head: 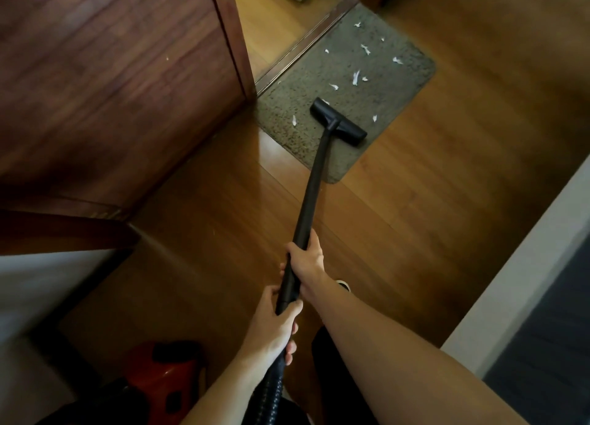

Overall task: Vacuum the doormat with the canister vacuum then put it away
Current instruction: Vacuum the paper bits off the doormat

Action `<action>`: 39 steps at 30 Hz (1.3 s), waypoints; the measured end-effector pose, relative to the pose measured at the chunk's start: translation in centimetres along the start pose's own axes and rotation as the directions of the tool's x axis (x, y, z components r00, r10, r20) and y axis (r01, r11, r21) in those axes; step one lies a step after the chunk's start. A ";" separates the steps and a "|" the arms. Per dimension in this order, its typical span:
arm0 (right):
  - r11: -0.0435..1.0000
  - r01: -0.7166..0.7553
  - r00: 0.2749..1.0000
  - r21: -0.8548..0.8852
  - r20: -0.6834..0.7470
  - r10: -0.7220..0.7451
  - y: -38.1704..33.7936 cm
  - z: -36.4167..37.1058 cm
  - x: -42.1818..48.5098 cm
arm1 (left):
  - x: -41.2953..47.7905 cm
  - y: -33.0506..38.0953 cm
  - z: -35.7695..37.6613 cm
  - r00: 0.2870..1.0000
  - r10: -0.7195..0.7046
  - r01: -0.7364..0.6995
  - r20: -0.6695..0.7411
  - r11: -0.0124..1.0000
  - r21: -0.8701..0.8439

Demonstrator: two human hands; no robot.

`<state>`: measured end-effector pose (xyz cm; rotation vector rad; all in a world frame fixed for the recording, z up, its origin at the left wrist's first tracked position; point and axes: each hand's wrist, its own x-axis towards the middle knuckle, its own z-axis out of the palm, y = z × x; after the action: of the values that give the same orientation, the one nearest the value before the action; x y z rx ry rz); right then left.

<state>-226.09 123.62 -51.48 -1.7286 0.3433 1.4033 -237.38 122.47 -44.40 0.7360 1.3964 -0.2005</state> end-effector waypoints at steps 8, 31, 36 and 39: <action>0.997 -0.038 0.999 -0.074 0.021 0.040 3.8 3.2 -2.7 | -0.9 -4.0 -3.4 0.998 -0.055 0.053 -0.021 0.996 -0.066; 0.994 -0.022 0.998 -0.105 -0.053 0.016 4.2 7.9 -3.1 | -1.1 -3.1 -8.0 0.996 -0.079 0.084 0.048 0.991 -0.105; 0.992 -0.024 0.999 -0.121 -0.051 0.018 2.0 7.2 -1.3 | -0.1 -0.9 -6.5 0.995 -0.087 0.092 0.054 0.990 -0.108; 0.992 -0.017 0.999 -0.129 -0.044 0.012 0.0 6.6 -0.3 | 0.7 1.1 -5.4 0.995 -0.093 0.097 0.040 0.989 -0.116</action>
<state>-230.57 128.52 -51.22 -1.8672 0.2946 1.4273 -241.07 126.56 -44.62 0.5666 1.3989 -0.2027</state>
